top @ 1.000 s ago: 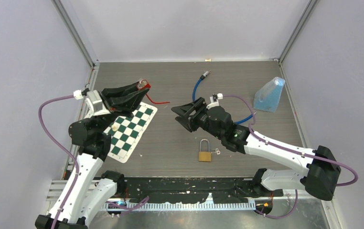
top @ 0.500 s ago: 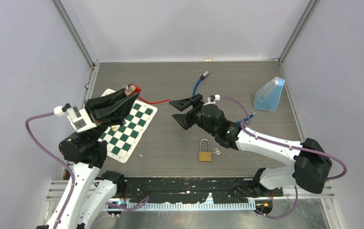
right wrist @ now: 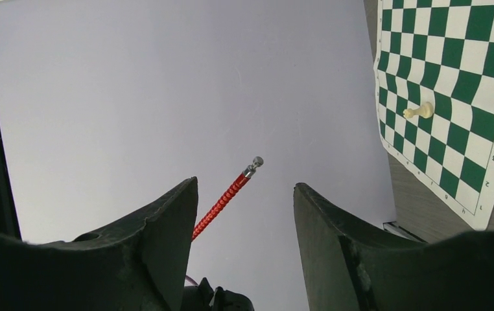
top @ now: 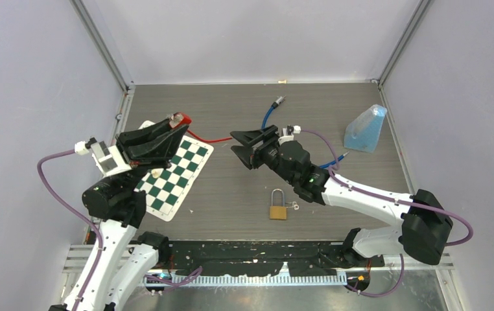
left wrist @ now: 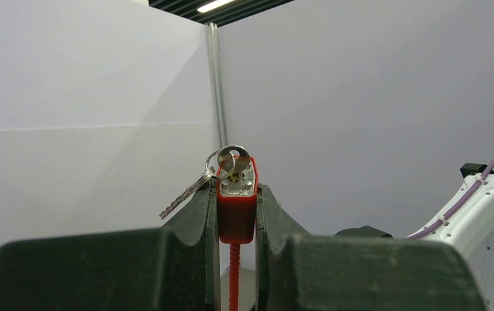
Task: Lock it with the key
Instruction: Lock the lock.
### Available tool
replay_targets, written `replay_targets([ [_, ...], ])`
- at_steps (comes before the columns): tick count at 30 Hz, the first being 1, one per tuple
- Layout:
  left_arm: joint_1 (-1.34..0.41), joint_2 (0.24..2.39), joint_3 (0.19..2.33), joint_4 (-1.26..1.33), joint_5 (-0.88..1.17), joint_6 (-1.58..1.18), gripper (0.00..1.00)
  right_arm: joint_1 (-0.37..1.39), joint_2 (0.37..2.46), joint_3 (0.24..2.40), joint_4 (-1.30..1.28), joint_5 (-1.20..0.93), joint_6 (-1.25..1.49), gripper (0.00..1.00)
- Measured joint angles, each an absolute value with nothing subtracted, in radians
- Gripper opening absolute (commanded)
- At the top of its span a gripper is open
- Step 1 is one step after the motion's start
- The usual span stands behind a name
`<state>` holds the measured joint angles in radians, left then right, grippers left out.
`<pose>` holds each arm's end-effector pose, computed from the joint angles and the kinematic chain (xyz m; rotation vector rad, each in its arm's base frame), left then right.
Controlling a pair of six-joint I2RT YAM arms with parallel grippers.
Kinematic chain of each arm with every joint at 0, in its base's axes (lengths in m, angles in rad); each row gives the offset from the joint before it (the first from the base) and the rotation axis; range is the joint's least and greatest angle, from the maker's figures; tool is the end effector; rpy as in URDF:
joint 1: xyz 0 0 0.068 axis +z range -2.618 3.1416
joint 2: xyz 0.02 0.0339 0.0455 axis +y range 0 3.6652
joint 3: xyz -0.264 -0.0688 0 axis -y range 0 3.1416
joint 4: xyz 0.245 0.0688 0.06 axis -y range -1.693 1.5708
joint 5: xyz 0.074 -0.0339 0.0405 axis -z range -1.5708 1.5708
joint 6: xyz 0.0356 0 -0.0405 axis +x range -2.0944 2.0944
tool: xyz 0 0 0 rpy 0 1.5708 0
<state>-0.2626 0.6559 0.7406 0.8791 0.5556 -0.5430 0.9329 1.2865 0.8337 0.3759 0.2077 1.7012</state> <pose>0.1007 -0.0465 0.4406 0.4676 0.6858 -0.9292 0.1852 0.2375 0.3053 0.9257 1.7766 1.7350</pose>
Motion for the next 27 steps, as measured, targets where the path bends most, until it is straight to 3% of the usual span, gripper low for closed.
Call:
replay_targets([
  [9, -0.263, 0.656, 0.729, 0.888, 0.542, -0.55, 0.0, 0.933, 1.341, 0.865, 0.411, 0.158, 1.724, 0.55],
  [17, -0.263, 0.662, 0.711, 0.895, 0.521, -0.562, 0.0, 0.933, 1.362, 0.888, 0.442, 0.13, 1.738, 0.3],
  [27, -0.264, 0.661, 0.71, 0.863, 0.498, -0.593, 0.0, 0.926, 1.396, 0.915, 0.501, 0.12, 1.698, 0.06],
])
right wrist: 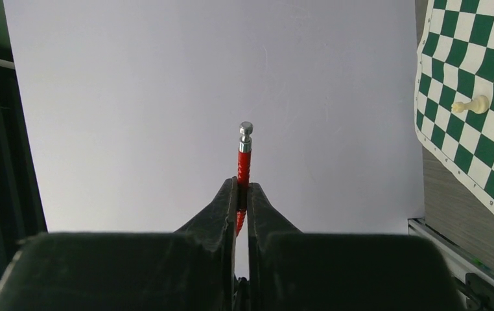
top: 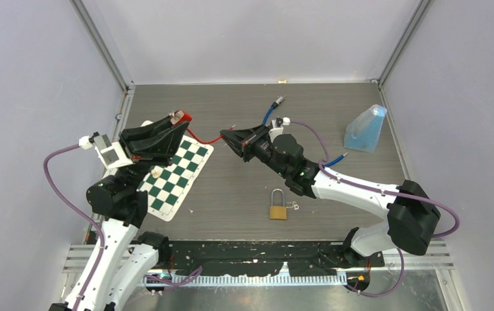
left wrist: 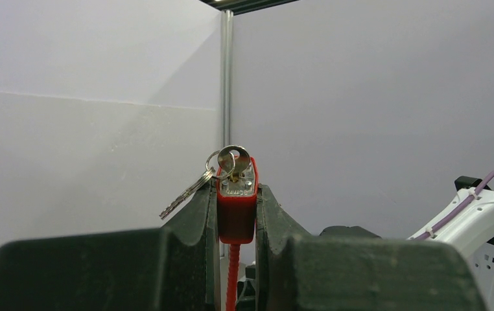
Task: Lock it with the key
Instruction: Lock the lock.
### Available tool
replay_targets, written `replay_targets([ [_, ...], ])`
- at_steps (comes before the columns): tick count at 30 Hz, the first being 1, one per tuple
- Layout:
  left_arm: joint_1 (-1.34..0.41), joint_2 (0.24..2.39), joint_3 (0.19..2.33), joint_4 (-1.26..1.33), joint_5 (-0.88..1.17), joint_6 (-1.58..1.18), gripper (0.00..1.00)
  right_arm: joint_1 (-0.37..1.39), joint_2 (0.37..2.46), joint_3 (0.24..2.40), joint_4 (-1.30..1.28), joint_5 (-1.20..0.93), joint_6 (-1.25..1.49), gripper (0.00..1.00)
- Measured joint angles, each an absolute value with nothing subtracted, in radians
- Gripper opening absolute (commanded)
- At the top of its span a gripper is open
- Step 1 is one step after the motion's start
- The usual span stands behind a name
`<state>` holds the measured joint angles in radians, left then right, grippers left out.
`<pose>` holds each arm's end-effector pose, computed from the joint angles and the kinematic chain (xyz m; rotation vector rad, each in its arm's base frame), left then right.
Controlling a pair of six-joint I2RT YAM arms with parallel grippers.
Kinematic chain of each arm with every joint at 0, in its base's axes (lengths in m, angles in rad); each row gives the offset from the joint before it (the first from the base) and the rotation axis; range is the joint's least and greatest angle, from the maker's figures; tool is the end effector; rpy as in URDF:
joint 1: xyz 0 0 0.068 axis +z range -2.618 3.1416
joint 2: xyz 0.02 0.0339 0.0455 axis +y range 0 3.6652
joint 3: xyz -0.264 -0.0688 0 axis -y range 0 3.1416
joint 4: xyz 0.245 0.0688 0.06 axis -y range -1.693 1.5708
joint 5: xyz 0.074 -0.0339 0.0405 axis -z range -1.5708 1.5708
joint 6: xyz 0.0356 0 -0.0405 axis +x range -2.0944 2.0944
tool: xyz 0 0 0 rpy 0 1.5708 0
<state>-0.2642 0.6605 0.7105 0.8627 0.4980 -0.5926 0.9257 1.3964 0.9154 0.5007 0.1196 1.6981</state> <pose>0.1091 -0.0471 0.4309 0.3835 0.7442 -0.9722 0.2009 0.2599 0.3155 0.8361 1.7433 1.8731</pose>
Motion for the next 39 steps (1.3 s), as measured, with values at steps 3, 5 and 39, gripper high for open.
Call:
replay_targets([
  [3, -0.265, 0.652, 0.712, 0.83, 0.493, -0.593, 0.0, 0.923, 1.396, 0.918, 0.501, 0.124, 1.666, 0.05],
  [5, -0.265, 0.649, 0.718, 0.801, 0.493, -0.593, 0.0, 0.921, 1.396, 0.921, 0.501, 0.129, 1.629, 0.05],
  [39, -0.266, 0.936, 0.956, 0.1, 0.75, -0.789, 0.0, 1.002, 1.242, 1.253, -0.194, -0.223, 0.342, 0.05],
])
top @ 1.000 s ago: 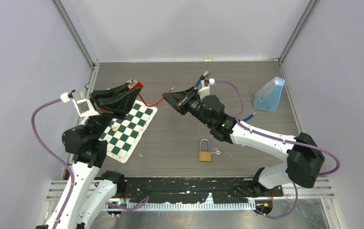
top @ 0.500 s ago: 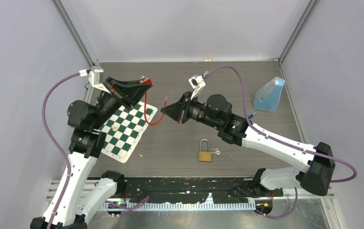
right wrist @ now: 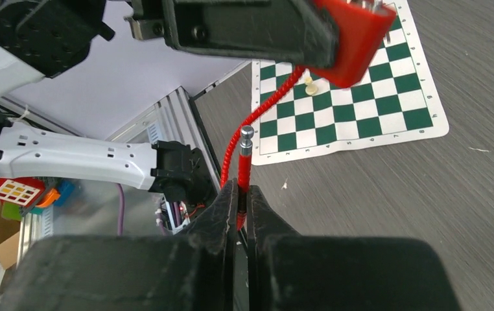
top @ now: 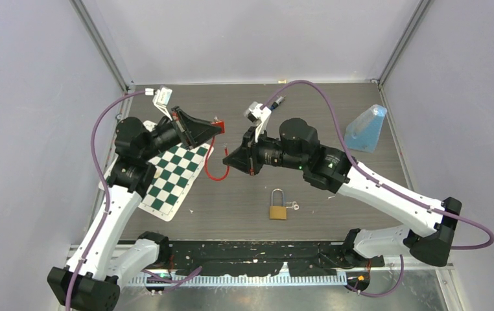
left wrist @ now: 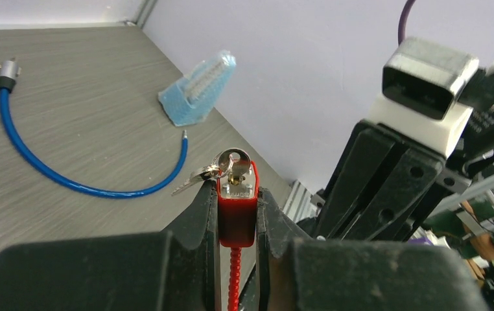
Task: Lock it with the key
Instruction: Lock the lock.
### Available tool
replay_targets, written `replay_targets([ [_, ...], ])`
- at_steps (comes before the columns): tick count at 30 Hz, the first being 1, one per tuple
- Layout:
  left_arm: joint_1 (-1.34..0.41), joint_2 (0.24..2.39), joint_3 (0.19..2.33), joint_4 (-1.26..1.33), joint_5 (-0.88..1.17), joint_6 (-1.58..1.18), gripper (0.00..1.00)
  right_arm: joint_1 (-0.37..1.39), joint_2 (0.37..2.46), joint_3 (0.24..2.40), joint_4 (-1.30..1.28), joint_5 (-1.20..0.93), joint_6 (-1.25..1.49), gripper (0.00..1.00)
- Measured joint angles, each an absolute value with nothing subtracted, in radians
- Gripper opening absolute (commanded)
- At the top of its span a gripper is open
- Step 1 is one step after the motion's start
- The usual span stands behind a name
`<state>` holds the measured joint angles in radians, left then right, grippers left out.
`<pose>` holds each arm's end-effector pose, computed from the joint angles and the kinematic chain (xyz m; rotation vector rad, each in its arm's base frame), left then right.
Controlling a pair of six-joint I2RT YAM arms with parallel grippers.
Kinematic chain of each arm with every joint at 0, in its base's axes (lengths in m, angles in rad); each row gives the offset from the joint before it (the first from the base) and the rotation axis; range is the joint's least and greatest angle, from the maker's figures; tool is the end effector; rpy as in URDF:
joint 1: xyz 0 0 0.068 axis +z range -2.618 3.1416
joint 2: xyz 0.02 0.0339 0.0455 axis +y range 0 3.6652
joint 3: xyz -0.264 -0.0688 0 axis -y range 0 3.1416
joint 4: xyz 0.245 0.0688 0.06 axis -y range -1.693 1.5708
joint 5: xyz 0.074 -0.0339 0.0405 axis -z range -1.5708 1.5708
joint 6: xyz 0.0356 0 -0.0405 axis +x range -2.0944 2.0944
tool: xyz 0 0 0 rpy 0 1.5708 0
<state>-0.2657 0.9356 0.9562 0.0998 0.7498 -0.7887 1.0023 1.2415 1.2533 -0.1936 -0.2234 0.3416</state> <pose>0.1928 -0.0776 0.4031 0.2566 1.6277 -1.3671 0.1472 0.2451 0.4065 -0.7812 1.7331 1.1476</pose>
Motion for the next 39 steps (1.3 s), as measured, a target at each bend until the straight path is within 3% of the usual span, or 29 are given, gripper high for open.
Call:
replay_targets([
  [16, -0.265, 0.888, 0.931, 0.101, 0.857, -0.778, 0.0, 1.007, 1.349, 1.378, -0.365, -0.221, 0.344, 0.05],
  [39, -0.265, 0.867, 0.931, 0.091, 0.883, -0.728, 0.0, 1.007, 1.346, 1.382, -0.349, -0.194, 0.346, 0.05],
])
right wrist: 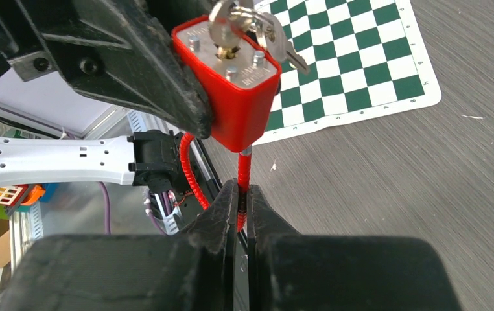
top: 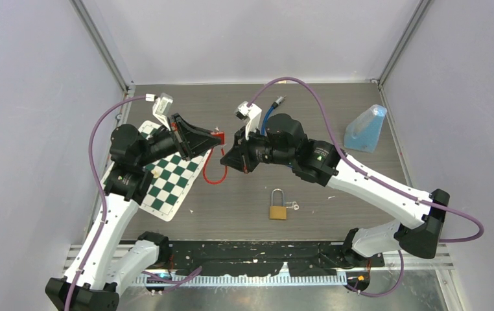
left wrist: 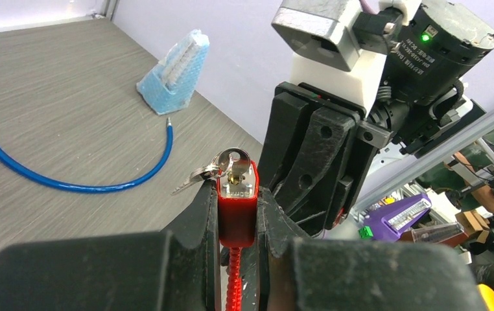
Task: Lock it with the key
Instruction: Lock the lock.
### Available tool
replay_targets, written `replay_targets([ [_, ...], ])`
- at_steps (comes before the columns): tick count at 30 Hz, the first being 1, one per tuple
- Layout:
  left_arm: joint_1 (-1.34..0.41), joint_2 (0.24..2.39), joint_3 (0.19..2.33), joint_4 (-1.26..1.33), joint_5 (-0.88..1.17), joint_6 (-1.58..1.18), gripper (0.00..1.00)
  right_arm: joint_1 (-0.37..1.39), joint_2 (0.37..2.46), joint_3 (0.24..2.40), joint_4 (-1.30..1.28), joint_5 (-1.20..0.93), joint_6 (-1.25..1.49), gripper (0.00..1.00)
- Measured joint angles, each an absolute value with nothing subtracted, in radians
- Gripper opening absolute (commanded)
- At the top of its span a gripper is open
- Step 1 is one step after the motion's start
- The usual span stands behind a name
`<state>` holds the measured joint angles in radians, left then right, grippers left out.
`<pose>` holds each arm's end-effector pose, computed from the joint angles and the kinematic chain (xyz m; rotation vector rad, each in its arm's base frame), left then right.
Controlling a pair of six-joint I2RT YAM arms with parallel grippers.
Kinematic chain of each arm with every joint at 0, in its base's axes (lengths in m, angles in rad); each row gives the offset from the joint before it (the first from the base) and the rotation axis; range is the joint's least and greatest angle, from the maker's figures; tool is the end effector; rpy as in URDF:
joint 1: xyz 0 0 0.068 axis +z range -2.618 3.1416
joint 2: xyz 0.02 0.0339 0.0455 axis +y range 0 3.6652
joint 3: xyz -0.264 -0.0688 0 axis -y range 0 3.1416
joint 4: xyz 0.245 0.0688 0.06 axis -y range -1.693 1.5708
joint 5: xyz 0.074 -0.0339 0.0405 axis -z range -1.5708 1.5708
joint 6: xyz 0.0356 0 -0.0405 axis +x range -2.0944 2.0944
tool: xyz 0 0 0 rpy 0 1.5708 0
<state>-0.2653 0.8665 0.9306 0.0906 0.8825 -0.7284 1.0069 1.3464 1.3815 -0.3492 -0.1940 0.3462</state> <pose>0.1715 -0.0751 0.4051 0.4428 1.5840 -1.3998 0.1586 0.2636 0.4058 -0.7943 1.8739 1.0776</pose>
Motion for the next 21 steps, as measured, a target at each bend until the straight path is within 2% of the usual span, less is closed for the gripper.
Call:
replay_targets([
  [21, -0.265, 0.865, 0.926, 0.087, 0.865, -0.729, 0.0, 1.007, 1.32, 1.359, -0.306, -0.177, 0.354, 0.05],
])
